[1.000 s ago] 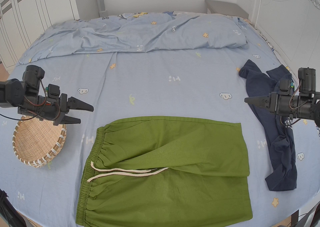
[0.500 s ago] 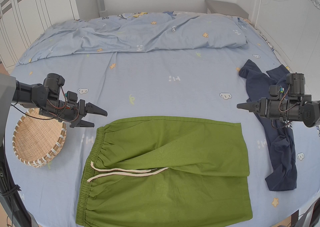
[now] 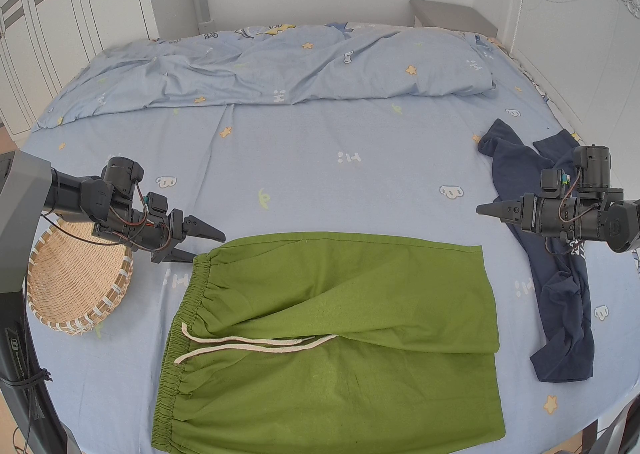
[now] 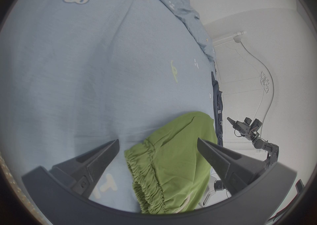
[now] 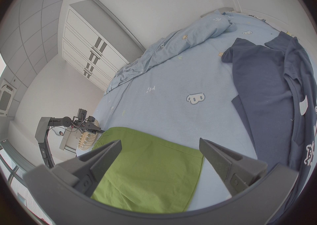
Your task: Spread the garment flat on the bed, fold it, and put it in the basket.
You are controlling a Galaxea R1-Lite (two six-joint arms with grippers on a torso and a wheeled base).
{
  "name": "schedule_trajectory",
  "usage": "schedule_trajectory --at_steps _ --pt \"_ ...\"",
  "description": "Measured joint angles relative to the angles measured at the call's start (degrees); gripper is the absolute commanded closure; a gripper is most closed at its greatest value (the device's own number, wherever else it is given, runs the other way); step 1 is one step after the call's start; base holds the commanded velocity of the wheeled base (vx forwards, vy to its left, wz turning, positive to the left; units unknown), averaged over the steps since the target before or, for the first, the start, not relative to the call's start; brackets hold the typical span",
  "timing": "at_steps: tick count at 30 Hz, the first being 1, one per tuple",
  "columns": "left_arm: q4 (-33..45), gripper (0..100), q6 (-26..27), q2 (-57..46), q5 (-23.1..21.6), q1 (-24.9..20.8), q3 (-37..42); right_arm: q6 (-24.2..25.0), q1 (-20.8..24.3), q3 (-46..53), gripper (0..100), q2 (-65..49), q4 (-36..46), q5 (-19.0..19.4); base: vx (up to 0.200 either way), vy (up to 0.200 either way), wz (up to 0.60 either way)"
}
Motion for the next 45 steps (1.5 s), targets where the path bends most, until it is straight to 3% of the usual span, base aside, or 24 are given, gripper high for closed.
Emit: schedule_trajectory --at_steps 5,6,45 --pt "0.04 0 -0.04 0.88 -0.02 -0.61 -0.61 0.00 -0.04 -0.11 0 0.35 -0.26 -0.01 0.000 0.000 0.00" --pt "0.11 100 -0.09 1.05 0.00 -0.66 -0.85 0.00 -0.04 -0.11 0 0.49 -0.30 0.00 0.000 0.000 0.00" --pt "0.48 100 -0.15 1.21 0.02 0.94 -1.41 -1.91 1.21 -5.46 0 16.35 -1.80 0.02 0.000 0.000 0.00"
